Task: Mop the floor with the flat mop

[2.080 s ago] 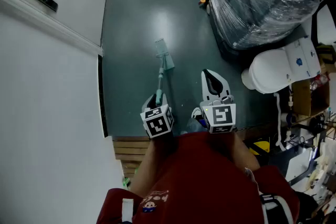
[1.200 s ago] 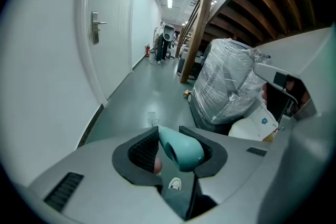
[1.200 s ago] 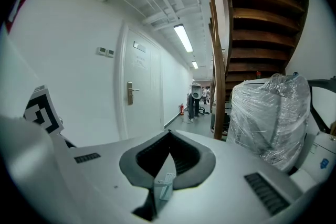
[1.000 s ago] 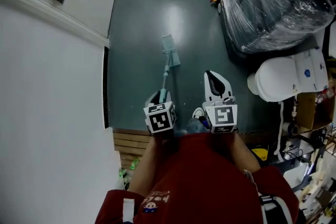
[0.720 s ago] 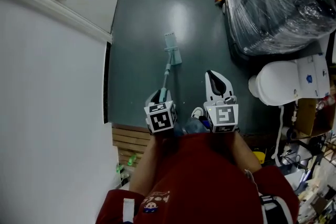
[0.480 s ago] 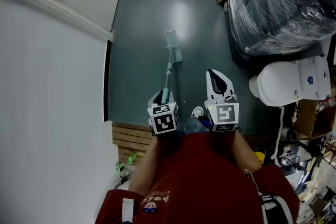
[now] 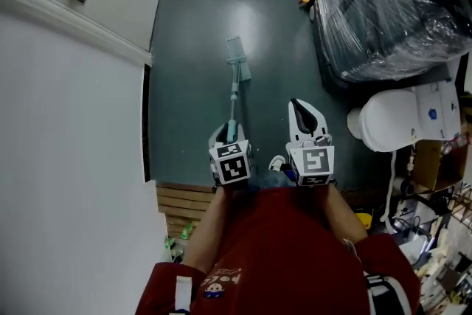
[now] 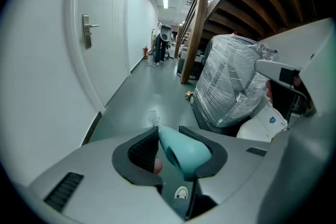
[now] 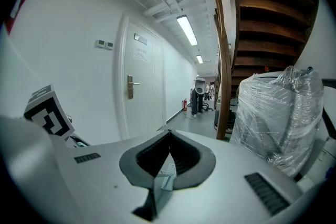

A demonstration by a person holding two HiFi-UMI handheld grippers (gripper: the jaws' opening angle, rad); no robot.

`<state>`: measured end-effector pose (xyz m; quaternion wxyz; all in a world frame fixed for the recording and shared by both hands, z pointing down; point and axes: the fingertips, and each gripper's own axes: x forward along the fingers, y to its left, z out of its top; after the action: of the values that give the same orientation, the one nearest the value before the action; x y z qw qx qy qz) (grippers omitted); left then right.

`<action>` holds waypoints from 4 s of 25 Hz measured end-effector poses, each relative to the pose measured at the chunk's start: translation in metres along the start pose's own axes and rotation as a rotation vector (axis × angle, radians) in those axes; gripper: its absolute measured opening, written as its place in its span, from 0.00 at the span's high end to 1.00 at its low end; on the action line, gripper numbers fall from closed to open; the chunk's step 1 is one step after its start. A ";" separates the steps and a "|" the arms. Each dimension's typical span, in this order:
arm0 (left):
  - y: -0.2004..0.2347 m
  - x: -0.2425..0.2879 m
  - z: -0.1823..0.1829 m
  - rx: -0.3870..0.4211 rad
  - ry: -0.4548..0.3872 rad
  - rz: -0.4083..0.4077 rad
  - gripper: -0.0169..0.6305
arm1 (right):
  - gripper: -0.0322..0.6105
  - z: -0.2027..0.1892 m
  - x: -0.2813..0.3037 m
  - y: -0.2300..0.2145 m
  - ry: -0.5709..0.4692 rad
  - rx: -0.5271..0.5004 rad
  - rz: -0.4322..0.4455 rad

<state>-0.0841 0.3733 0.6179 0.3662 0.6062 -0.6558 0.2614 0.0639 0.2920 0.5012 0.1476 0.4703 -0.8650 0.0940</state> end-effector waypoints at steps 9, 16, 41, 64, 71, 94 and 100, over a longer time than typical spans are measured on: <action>0.065 0.043 0.070 0.028 -0.008 -0.057 0.76 | 0.92 0.046 0.072 0.026 -0.036 -0.022 -0.081; 0.095 0.070 0.111 0.070 -0.009 -0.090 0.76 | 0.92 0.089 0.104 0.023 -0.099 -0.022 -0.157; 0.024 0.198 0.274 0.064 -0.022 -0.037 0.76 | 0.92 0.137 0.253 -0.141 -0.111 0.015 -0.120; 0.017 0.327 0.427 0.029 -0.051 -0.017 0.77 | 0.92 0.183 0.405 -0.224 -0.112 -0.015 -0.086; 0.050 0.365 0.487 0.026 -0.052 -0.043 0.77 | 0.92 0.215 0.485 -0.211 -0.099 -0.023 -0.084; 0.115 0.476 0.651 0.099 -0.062 -0.121 0.77 | 0.92 0.298 0.665 -0.226 -0.123 -0.013 -0.190; 0.100 0.510 0.693 0.111 -0.062 -0.113 0.77 | 0.92 0.314 0.710 -0.259 -0.133 -0.016 -0.178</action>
<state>-0.2946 -0.4672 0.6218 0.3259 0.6695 -0.6159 0.2574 -0.1356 -0.5005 0.4563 0.1014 0.5493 -0.8284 0.0423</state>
